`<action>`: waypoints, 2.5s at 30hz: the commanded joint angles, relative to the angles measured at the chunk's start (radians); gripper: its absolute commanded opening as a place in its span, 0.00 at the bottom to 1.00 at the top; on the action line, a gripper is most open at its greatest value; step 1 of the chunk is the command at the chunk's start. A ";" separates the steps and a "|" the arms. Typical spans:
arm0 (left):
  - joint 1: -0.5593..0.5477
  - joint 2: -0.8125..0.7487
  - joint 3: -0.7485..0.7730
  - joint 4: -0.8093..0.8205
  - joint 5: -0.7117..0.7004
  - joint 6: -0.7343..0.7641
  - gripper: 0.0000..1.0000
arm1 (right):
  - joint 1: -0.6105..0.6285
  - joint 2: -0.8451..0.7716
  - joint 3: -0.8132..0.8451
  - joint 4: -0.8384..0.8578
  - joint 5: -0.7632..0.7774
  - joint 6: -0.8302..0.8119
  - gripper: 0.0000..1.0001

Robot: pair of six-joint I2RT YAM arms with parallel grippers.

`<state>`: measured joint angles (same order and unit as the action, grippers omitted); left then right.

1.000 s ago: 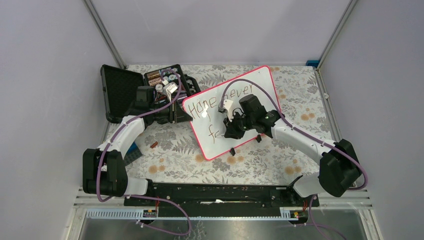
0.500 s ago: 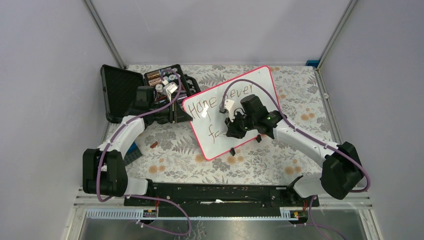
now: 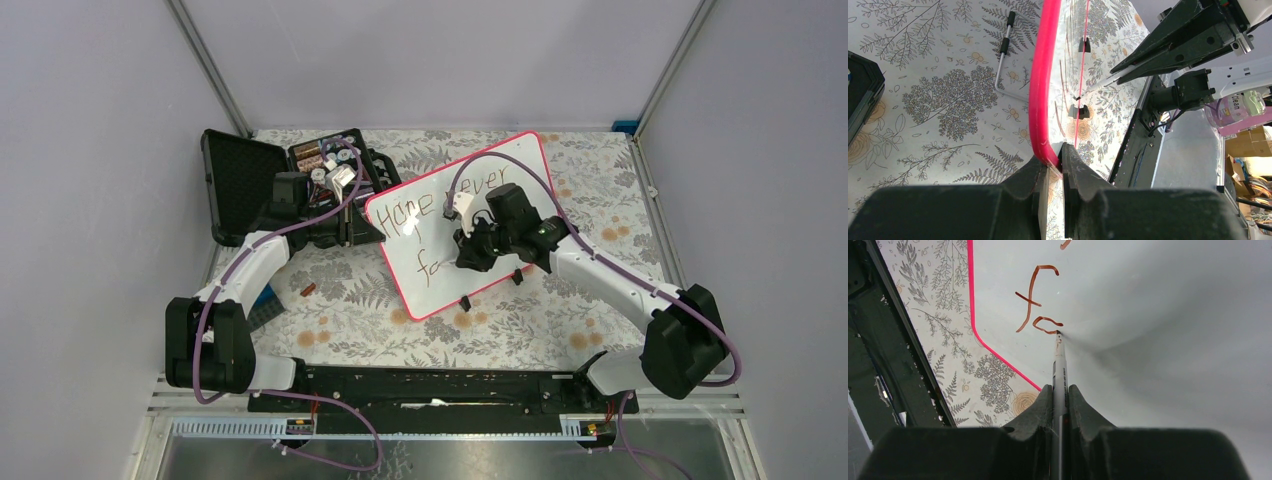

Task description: Write a sentence on the whiteboard

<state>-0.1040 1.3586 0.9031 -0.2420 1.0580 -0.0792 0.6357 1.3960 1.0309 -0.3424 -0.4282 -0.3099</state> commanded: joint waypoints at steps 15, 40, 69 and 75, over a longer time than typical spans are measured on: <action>-0.014 0.002 0.026 0.008 -0.016 0.071 0.00 | -0.020 0.000 0.060 0.030 0.038 -0.005 0.00; -0.014 0.007 0.025 0.007 -0.021 0.071 0.00 | -0.019 0.000 -0.031 0.014 -0.006 -0.039 0.00; -0.019 0.002 0.031 -0.017 -0.030 0.111 0.00 | -0.116 -0.072 0.032 -0.065 -0.130 -0.011 0.00; -0.020 0.003 0.032 -0.017 -0.030 0.109 0.00 | -0.116 -0.074 -0.004 -0.023 -0.118 0.015 0.00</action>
<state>-0.1066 1.3586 0.9104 -0.2619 1.0584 -0.0536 0.5232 1.3556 1.0283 -0.4004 -0.5255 -0.3176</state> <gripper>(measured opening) 0.125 0.166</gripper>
